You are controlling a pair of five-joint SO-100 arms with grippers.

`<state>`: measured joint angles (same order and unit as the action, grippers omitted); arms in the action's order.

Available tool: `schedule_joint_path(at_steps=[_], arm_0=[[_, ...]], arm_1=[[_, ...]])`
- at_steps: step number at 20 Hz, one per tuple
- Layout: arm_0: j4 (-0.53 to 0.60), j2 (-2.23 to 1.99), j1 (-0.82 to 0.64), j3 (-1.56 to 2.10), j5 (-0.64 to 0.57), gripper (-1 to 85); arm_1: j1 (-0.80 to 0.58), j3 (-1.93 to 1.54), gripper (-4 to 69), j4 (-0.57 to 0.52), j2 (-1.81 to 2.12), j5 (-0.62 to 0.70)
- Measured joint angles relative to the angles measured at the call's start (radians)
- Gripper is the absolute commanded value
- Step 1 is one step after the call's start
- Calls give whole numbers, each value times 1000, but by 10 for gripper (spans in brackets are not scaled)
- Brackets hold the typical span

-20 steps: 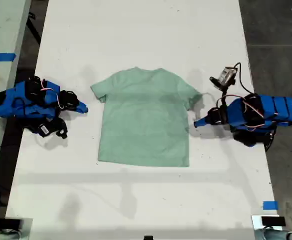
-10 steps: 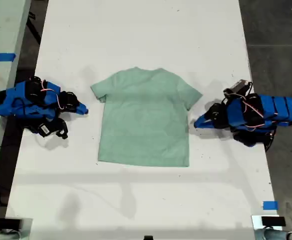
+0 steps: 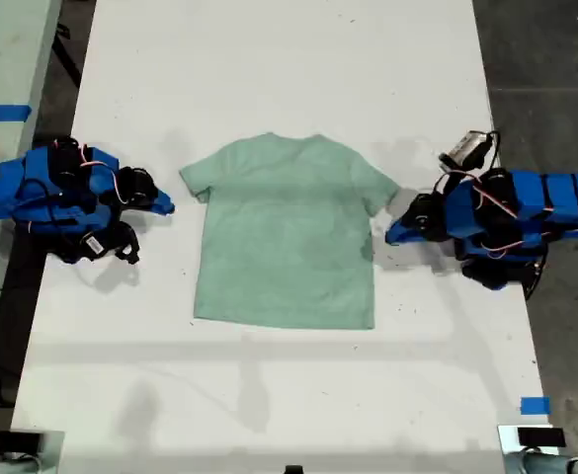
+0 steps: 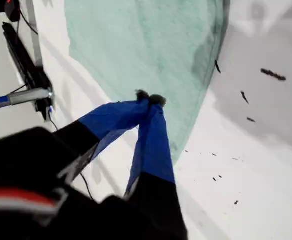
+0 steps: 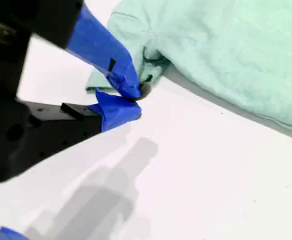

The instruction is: Fold tshirt

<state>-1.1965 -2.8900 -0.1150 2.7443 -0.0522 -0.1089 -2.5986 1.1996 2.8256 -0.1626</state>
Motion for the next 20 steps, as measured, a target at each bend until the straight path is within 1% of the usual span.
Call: schedule_joint_path(at_steps=[3,6,7,10,13,15,16,18,20], arm_0=[[-9,285,-98,-276,-146,1],[-75,540,-202,-565,-270,1],[-91,609,-239,-640,-296,0],[-186,758,-342,-825,-377,0],[-265,887,-413,-997,-439,0],[-276,917,-420,-1028,-446,0],[-276,920,-420,-1028,-446,0],[-276,927,-420,-1029,-446,0],[-276,927,-420,-1029,-446,0]], arm_1=[[-115,264,-10,49,-259,167],[-278,459,-11,169,-379,333],[-336,522,-11,209,-416,388],[-499,686,-11,319,-535,543],[-597,798,-2,370,-635,641],[-624,816,207,376,-667,681],[-632,816,278,376,-675,699],[-644,811,331,376,-683,735],[-678,735,355,360,-687,772]])
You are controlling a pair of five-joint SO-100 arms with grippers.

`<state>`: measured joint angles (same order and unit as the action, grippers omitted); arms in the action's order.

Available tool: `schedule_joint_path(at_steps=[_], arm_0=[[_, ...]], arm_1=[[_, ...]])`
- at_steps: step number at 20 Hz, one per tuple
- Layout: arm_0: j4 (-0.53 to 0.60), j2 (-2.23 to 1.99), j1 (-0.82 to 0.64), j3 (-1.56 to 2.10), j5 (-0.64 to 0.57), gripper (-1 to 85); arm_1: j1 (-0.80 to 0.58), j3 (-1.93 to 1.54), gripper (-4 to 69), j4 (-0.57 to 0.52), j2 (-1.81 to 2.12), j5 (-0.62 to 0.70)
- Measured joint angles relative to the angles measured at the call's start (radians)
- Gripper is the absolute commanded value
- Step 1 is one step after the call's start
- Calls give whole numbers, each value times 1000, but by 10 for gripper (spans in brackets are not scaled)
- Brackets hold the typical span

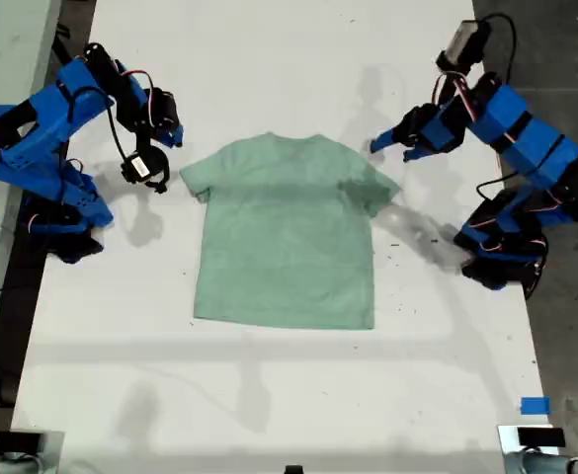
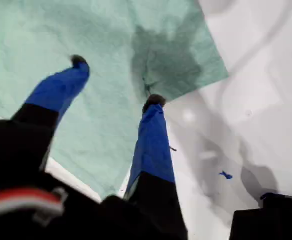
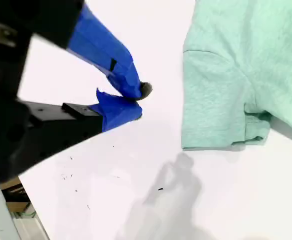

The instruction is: Fold tshirt

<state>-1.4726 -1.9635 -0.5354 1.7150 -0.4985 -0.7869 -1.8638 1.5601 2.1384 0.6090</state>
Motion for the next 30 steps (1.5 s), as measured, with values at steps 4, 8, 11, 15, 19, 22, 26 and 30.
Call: schedule_joint_path(at_steps=[4,8,11,15,19,22,26,30], arm_0=[[8,0,0,20,0,0],[29,0,0,51,-8,0],[32,0,0,54,-9,0],[41,0,0,54,-9,0],[43,0,0,66,-9,0],[49,0,2,72,-9,0],[51,0,2,84,-9,0],[51,0,2,97,-9,0]], arm_1=[[-94,-268,354,-201,-17,86],[-160,-460,350,-420,-106,144],[-163,-486,314,-541,-244,152],[-163,-466,16,-584,-347,155],[-160,-430,-11,-604,-385,163],[-160,-407,-11,-589,-390,163],[-144,-377,-11,-526,-391,163],[-80,-189,-11,-318,-345,147]])
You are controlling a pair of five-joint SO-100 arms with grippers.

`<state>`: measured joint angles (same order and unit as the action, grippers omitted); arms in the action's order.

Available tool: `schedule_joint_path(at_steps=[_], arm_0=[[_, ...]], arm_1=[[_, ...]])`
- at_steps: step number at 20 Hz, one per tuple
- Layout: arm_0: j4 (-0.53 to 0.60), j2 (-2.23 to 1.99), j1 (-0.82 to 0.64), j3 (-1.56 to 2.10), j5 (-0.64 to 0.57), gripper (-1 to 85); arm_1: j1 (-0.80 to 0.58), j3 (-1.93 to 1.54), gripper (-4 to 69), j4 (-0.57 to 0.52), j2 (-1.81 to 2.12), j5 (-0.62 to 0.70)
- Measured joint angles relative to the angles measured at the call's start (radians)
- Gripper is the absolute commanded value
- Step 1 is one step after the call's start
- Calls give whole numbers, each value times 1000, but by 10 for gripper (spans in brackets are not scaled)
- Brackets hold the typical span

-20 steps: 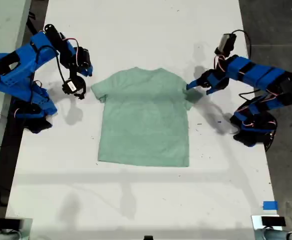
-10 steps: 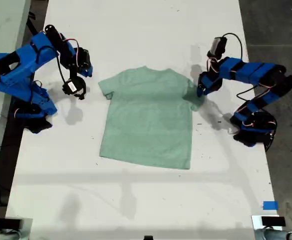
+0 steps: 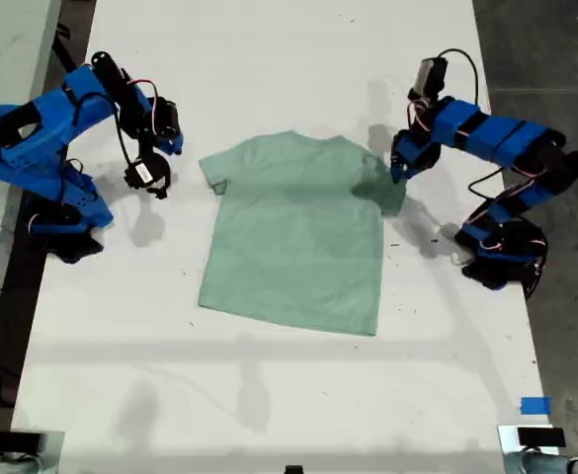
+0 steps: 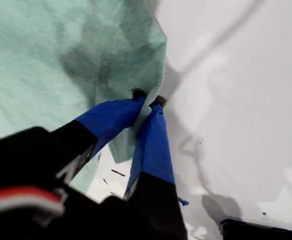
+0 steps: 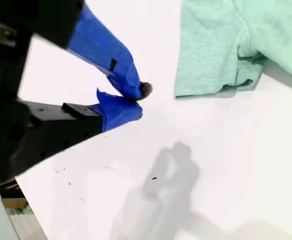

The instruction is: Fold tshirt

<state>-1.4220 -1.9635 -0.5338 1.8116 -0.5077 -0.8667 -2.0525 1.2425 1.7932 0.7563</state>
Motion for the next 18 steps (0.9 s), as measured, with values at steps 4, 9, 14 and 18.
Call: schedule_joint_path(at_steps=[4,9,14,18], arm_0=[[15,0,0,0,2,0],[18,0,26,0,12,0],[18,0,48,0,31,0],[18,0,49,0,37,0]], arm_1=[[129,252,-11,74,-28,-78],[287,538,-11,-54,-256,-195],[337,678,371,-225,-584,-216],[380,838,352,-169,-693,-183]])
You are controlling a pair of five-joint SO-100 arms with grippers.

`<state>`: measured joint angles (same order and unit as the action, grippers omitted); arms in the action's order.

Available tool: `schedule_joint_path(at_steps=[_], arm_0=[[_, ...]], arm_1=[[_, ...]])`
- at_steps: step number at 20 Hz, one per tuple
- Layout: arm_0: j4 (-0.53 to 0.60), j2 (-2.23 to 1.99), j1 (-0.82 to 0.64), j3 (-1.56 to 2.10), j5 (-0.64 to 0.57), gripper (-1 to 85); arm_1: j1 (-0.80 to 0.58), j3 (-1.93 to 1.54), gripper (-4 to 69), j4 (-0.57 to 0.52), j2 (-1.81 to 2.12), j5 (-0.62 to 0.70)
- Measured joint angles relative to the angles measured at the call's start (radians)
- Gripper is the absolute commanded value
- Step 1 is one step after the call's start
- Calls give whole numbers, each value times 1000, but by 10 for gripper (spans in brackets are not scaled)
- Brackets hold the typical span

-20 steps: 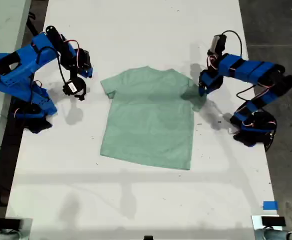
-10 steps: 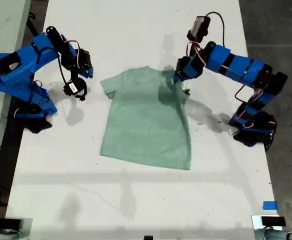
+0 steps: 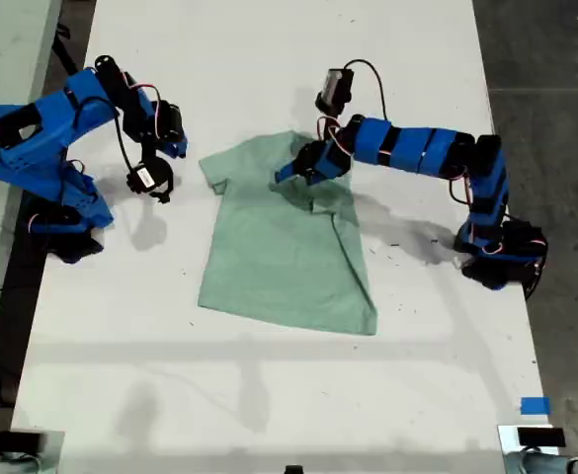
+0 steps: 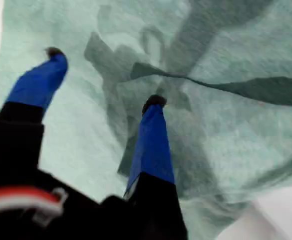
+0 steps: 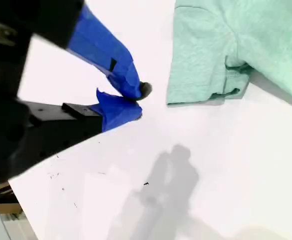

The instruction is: Fold tshirt

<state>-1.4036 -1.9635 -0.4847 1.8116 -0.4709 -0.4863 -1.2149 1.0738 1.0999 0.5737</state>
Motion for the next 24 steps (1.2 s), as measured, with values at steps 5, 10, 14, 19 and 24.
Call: schedule_joint_path(at_steps=[5,10,14,19,24], arm_0=[[28,23,3,0,3,0],[35,55,9,-2,3,291],[12,140,14,-72,-18,389],[-34,276,0,-169,-71,381],[46,449,-72,-169,-104,374]], arm_1=[[17,100,286,311,138,2],[15,-46,244,431,463,5],[17,-178,225,433,546,-5],[23,-204,220,433,563,-9],[40,-244,214,431,603,-21]])
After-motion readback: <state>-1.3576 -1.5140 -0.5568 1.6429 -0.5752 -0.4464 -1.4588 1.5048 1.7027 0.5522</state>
